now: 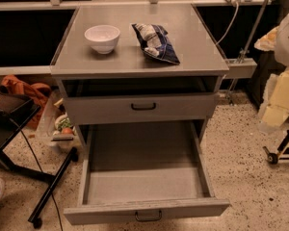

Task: Close middle drawer

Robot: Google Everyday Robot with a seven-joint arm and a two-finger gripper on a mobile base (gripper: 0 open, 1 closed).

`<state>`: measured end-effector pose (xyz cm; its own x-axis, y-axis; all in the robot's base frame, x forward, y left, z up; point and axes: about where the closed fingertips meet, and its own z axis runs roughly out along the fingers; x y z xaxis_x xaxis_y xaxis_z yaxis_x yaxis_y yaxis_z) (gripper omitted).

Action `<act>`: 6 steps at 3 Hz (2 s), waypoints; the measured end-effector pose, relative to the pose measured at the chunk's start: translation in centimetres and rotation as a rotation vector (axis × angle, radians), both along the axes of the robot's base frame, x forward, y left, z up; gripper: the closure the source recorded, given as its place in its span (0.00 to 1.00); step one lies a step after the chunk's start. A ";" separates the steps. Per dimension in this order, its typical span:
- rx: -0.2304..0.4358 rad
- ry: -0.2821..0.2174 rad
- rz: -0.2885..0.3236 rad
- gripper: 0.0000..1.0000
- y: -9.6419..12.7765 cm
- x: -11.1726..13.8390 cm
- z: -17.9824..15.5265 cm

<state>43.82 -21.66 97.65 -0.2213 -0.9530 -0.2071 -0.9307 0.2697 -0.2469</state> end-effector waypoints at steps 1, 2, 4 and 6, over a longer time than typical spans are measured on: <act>0.000 0.000 0.000 0.00 0.0 0.0 0.0; 0.029 -0.019 0.004 0.00 0.3 0.0 -0.7; 0.338 0.059 -0.027 0.00 3.5 -2.6 -13.7; 0.669 0.175 -0.037 0.00 10.6 -5.8 -31.7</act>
Offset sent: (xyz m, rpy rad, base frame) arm -0.0004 0.0054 -0.0232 0.0736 -0.0274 0.0093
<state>38.05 -11.01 65.95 -0.3349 -0.6238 -0.7062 -0.9290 0.3437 0.1370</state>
